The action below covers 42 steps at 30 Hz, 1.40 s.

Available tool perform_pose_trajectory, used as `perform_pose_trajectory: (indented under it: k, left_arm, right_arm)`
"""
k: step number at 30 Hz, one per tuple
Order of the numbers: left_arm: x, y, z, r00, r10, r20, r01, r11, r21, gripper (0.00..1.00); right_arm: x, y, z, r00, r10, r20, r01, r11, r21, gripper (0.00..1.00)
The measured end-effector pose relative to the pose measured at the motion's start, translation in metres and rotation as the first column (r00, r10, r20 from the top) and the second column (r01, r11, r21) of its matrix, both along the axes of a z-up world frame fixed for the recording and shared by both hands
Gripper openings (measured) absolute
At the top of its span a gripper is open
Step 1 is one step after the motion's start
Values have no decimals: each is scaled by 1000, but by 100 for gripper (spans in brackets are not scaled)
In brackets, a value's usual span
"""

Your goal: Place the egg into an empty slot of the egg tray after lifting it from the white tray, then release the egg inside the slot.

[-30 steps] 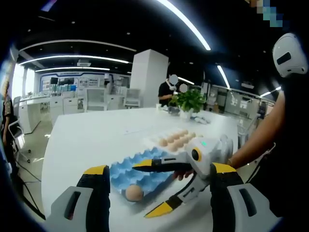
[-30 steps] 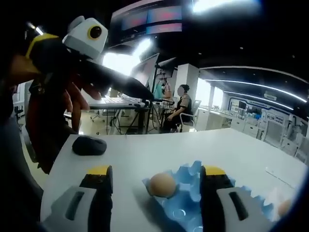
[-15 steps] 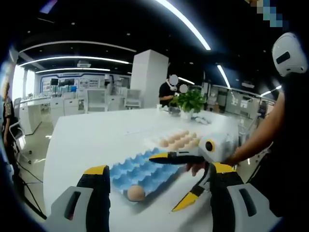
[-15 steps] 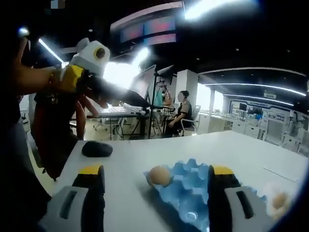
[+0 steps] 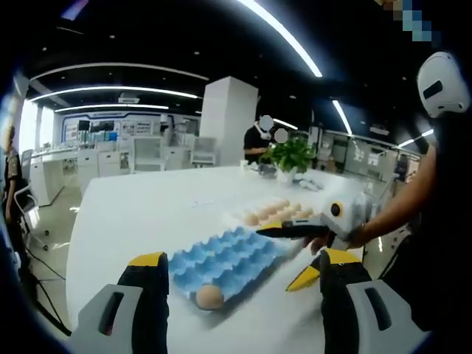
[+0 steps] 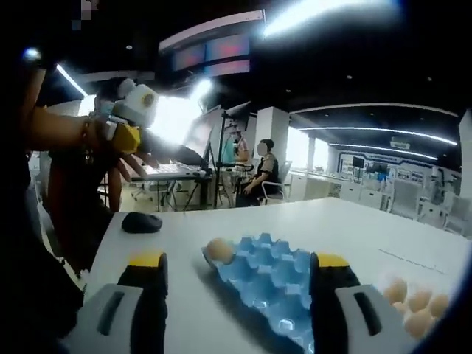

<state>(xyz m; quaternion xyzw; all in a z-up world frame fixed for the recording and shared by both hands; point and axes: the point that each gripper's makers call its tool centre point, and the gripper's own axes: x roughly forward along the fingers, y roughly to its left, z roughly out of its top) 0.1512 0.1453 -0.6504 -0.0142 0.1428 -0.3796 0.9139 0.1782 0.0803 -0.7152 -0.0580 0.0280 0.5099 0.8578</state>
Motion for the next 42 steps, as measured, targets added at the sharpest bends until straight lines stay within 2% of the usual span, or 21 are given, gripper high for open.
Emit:
perform_pose_trajectory:
  k: [3,4,5,6,9,11,22,32,39,42]
  left_arm:
    - [0,2,1,1000,4,1,-4,1000,-2,86]
    - [0,2,1,1000,5,1,-5,1000,-2,86]
    - [-1,3,2,1000,6,1,-6,1000,-1,86]
    - [-2,4,2,1000,7,3,-7,1000,3,85]
    - [-2,9,3,1000,18,2,-18,1000,1,86]
    - [-2,9,3,1000,22,3,-22,1000,3,86]
    - [0,2,4,1000,10,4,-10,1000,3,86]
    - [0,1,2,1000,5,0,-5,1000,9,86]
    - [0,-2,2,1000,0,-1,0,1000,10,86]
    - [-1,-4,2,1000,-6,-2,6,1000,10,86]
  right_arm:
    - [-6,15,-1,999,37,-25,-37,999,10,90]
    - [-10,20,2,997,62,-36,-61,997,42,95]
    - [-13,22,3,996,73,-51,-70,996,55,95]
    - [-15,20,-1,995,75,-63,-73,997,33,94]
    - [-22,16,1,993,101,-65,-98,994,53,97]
    - [-22,12,-3,993,99,-61,-97,995,28,96]
    - [-10,-42,-12,997,5,-77,-5,1000,-3,93]
    - [-2,-94,-16,993,-101,-64,98,994,-41,92]
    - [8,-142,-8,974,-221,-54,220,975,-29,91]
    - [13,-167,-8,958,-281,-52,280,959,-36,91]
